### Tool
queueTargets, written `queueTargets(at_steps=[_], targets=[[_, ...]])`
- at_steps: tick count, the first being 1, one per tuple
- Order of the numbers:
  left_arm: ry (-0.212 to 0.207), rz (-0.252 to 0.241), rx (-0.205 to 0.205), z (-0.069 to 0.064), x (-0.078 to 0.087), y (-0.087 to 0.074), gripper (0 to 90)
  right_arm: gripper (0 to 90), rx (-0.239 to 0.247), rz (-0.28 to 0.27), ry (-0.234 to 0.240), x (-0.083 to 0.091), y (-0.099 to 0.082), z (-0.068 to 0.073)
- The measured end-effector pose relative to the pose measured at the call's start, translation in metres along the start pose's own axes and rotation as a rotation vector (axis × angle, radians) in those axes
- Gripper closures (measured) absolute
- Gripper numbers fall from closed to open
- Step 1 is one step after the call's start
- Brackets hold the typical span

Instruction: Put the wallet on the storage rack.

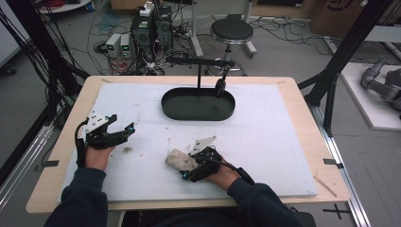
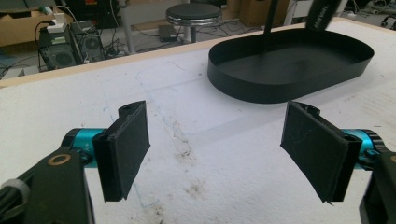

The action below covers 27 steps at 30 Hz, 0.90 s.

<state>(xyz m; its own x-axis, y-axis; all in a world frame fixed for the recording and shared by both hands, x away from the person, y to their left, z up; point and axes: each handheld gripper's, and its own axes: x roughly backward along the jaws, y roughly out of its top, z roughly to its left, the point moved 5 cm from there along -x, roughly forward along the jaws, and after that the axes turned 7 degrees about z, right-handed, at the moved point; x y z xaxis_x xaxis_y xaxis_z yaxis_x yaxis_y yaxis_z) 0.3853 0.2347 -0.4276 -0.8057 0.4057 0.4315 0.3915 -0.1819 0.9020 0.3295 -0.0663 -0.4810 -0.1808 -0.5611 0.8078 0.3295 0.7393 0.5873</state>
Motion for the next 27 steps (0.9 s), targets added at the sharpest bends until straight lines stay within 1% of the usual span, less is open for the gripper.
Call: queueTargets(at_steps=[2, 3, 4, 5, 6, 8, 11, 13, 14, 15, 16, 17, 19, 20, 21, 23, 25, 27], targets=[[0.002, -0.004, -0.001, 0.001, 0.0, 0.0, 23.2, 26.1, 0.014, 0.003, -0.009, -0.001, 0.0, 0.001], [0.002, -0.004, -0.001, 0.001, 0.0, 0.0, 23.1, 28.5, 0.025, -0.002, -0.018, 0.0, 0.0, 0.0], [0.002, -0.005, 0.001, 0.001, 0.0, 0.0, 23.2, 31.2, 0.022, -0.004, -0.024, 0.002, 0.0, -0.001], [0.001, -0.003, 0.002, 0.0, 0.0, 0.0, 23.2, 31.2, 0.022, -0.004, -0.024, 0.002, 0.0, -0.001], [0.001, -0.001, 0.0, 0.0, 0.0, 0.0, 23.2, 32.7, 0.018, -0.005, -0.038, 0.005, 0.0, -0.004], [-0.001, -0.002, -0.001, 0.0, 0.0, 0.0, 23.2, 35.0, -0.015, -0.007, -0.049, 0.008, -0.002, -0.011], [0.002, -0.004, -0.002, 0.001, 0.0, 0.0, 23.1, 34.9, -0.027, -0.001, -0.076, 0.011, -0.004, -0.017], [0.003, -0.004, 0.001, 0.001, 0.0, 0.0, 23.2, 33.9, -0.032, -0.004, -0.078, 0.01, -0.005, -0.018], [0.001, -0.003, 0.002, 0.0, 0.0, 0.0, 23.2, 32.1, -0.043, -0.005, -0.077, 0.01, -0.005, -0.019], [-0.001, -0.003, 0.0, 0.0, 0.0, 0.0, 23.2, 28.4, -0.029, 0.009, -0.089, 0.006, -0.005, -0.017], [-0.001, -0.003, 0.0, 0.0, 0.0, 0.0, 23.2, 27.0, -0.021, 0.023, -0.098, 0.003, -0.006, -0.016], [0.0, -0.003, -0.001, 0.0, 0.0, 0.0, 23.1, 27.6, -0.017, 0.018, -0.107, 0.003, -0.006, -0.016], [0.001, -0.004, -0.001, 0.0, 0.001, 0.0, 23.1, 32.9, -0.02, 0.02, -0.105, 0.005, -0.006, -0.016], [0.002, -0.004, -0.003, 0.001, 0.001, 0.0, 23.1, 32.9, -0.02, 0.02, -0.105, 0.005, -0.006, -0.016], [0.0, -0.004, 0.001, 0.001, 0.001, 0.0, 23.2, 35.3, -0.02, 0.021, -0.117, 0.008, -0.006, -0.019], [0.002, -0.003, -0.001, 0.001, 0.001, 0.0, 23.1, 36.0, -0.036, 0.012, -0.131, 0.011, -0.006, -0.023], [0.0, -0.003, 0.001, 0.001, 0.001, 0.0, 23.1, 36.4, -0.063, -0.022, -0.143, 0.017, -0.004, -0.029], [-0.001, -0.005, 0.003, 0.001, 0.001, 0.0, 23.2, 36.6, -0.078, -0.051, -0.158, 0.024, -0.002, -0.037]])
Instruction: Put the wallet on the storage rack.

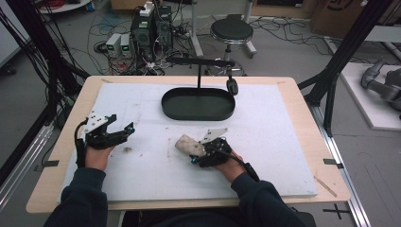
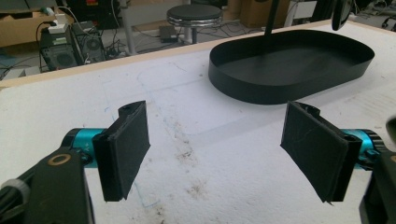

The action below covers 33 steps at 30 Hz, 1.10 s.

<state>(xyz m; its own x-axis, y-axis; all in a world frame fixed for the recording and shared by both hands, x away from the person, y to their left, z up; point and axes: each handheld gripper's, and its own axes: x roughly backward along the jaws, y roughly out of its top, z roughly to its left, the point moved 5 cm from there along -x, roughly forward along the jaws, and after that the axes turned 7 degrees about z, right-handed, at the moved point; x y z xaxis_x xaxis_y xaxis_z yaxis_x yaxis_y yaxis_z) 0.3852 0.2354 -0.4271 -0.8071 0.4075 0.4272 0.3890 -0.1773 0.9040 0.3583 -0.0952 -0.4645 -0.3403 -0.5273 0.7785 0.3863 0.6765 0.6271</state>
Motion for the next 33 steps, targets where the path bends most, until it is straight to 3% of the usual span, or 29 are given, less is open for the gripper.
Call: queueTargets(at_steps=[2, 5, 9, 14, 15, 17, 18, 25, 33], targets=[[0.001, 0.0, -0.001, 0.0, 0.0, 0.0, 23.2, 36.6, -0.019, -0.018, -0.01, 0.004, 0.002, -0.007], [0.001, 0.0, 0.0, 0.0, 0.0, 0.0, 23.2, 36.7, -0.068, -0.06, -0.049, 0.016, 0.011, -0.03], [-0.002, -0.001, 0.001, 0.0, 0.0, 0.0, 23.1, 36.6, -0.078, -0.074, -0.09, 0.022, 0.018, -0.046], [-0.001, -0.001, 0.001, 0.0, 0.0, 0.0, 23.2, 36.6, -0.105, -0.095, -0.171, 0.027, 0.034, -0.08], [-0.002, -0.001, 0.002, 0.0, 0.0, 0.0, 23.1, 36.6, -0.129, -0.109, -0.183, 0.027, 0.039, -0.092], [-0.002, -0.003, 0.002, 0.0, -0.001, 0.0, 23.2, 36.6, -0.133, -0.105, -0.193, 0.027, 0.042, -0.097], [-0.003, -0.001, 0.002, 0.0, -0.001, 0.0, 23.2, 36.6, -0.143, -0.117, -0.206, 0.025, 0.048, -0.106], [-0.005, -0.001, 0.002, 0.0, -0.001, 0.0, 23.2, 36.6, -0.163, -0.107, -0.242, 0.016, 0.067, -0.127], [-0.011, -0.001, -0.001, 0.0, -0.001, 0.0, 23.2, 36.5, -0.196, -0.031, -0.265, -0.015, 0.077, -0.146]])
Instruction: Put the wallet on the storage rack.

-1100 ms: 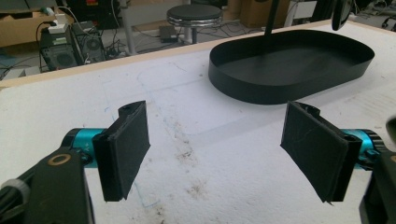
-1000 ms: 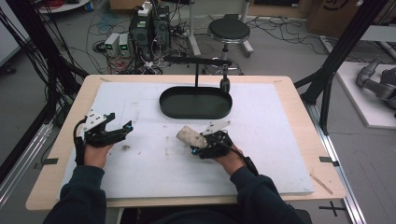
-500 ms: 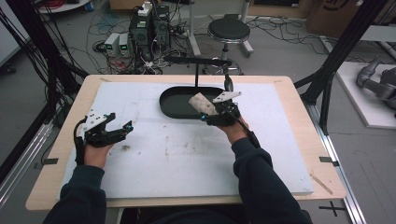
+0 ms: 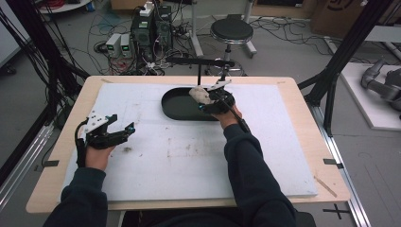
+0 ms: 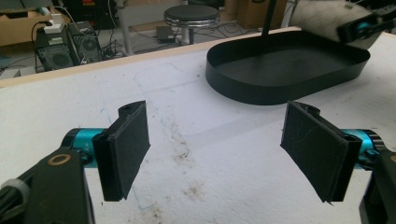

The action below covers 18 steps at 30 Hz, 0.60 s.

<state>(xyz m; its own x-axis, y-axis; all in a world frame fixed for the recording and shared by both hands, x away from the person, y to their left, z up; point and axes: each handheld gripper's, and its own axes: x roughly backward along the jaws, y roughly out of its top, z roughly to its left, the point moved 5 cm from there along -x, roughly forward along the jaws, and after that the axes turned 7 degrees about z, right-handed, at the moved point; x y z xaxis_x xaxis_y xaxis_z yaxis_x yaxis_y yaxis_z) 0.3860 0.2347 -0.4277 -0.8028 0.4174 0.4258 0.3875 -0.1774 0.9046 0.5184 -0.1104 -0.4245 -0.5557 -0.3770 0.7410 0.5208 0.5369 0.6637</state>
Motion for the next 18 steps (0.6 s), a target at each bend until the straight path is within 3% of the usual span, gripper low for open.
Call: queueTargets(at_steps=[3, 11, 15, 18], targets=[[0.0, -0.001, 0.002, 0.0, 0.0, 0.0, 23.2, 36.5, -0.047, 0.034, -0.005, -0.017, 0.0, -0.002], [-0.005, 0.001, 0.002, 0.0, 0.0, 0.0, 23.1, 34.6, -0.043, 0.073, -0.04, -0.039, 0.002, -0.001], [-0.005, 0.001, 0.003, 0.0, 0.0, -0.001, 23.2, 28.2, -0.058, 0.042, -0.035, -0.037, 0.004, 0.0], [-0.008, 0.002, 0.001, 0.0, 0.0, 0.0, 23.1, 28.8, -0.03, 0.012, 0.0, -0.023, 0.007, 0.003]])
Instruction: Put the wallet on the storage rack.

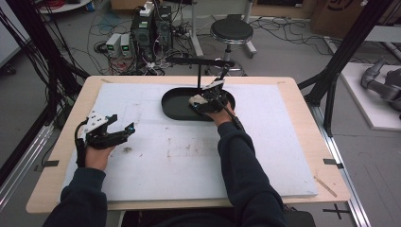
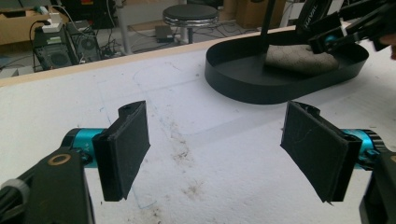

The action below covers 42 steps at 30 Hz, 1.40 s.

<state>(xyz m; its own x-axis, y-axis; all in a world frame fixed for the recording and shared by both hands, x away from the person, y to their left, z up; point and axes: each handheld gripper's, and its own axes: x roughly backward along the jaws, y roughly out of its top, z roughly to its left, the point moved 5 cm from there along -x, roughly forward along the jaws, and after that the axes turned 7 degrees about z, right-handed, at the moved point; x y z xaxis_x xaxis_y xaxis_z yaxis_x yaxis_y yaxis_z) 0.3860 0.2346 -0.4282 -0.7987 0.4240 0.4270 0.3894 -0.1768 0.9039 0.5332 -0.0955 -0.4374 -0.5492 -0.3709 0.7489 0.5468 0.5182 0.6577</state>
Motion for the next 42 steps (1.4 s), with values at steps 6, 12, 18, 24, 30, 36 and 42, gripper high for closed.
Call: queueTargets(at_steps=[6, 12, 18, 24, 30, 36, 42], targets=[[-0.003, 0.004, -0.006, -0.002, -0.001, 0.0, 23.1, 25.9, 0.009, -0.058, 0.039, 0.043, -0.005, -0.008], [-0.007, 0.002, 0.0, -0.001, -0.001, 0.0, 23.2, 24.4, 0.03, -0.105, 0.038, 0.073, -0.018, -0.02], [-0.009, 0.004, 0.0, -0.003, -0.001, 0.0, 23.2, 22.0, 0.004, -0.135, 0.039, 0.107, -0.052, -0.042], [-0.024, 0.012, -0.011, -0.009, -0.007, 0.0, 23.1, 21.9, 0.013, -0.108, 0.035, 0.127, -0.086, -0.052], [-0.03, 0.008, -0.011, -0.011, -0.008, 0.0, 23.2, 21.9, 0.007, -0.1, -0.012, 0.14, -0.128, -0.055], [-0.038, 0.006, -0.012, -0.013, -0.009, 0.001, 23.2, 21.9, -0.018, -0.103, -0.055, 0.154, -0.167, -0.056], [-0.035, 0.003, -0.016, -0.013, -0.008, 0.001, 23.1, 21.9, -0.039, -0.099, -0.07, 0.156, -0.179, -0.059]])
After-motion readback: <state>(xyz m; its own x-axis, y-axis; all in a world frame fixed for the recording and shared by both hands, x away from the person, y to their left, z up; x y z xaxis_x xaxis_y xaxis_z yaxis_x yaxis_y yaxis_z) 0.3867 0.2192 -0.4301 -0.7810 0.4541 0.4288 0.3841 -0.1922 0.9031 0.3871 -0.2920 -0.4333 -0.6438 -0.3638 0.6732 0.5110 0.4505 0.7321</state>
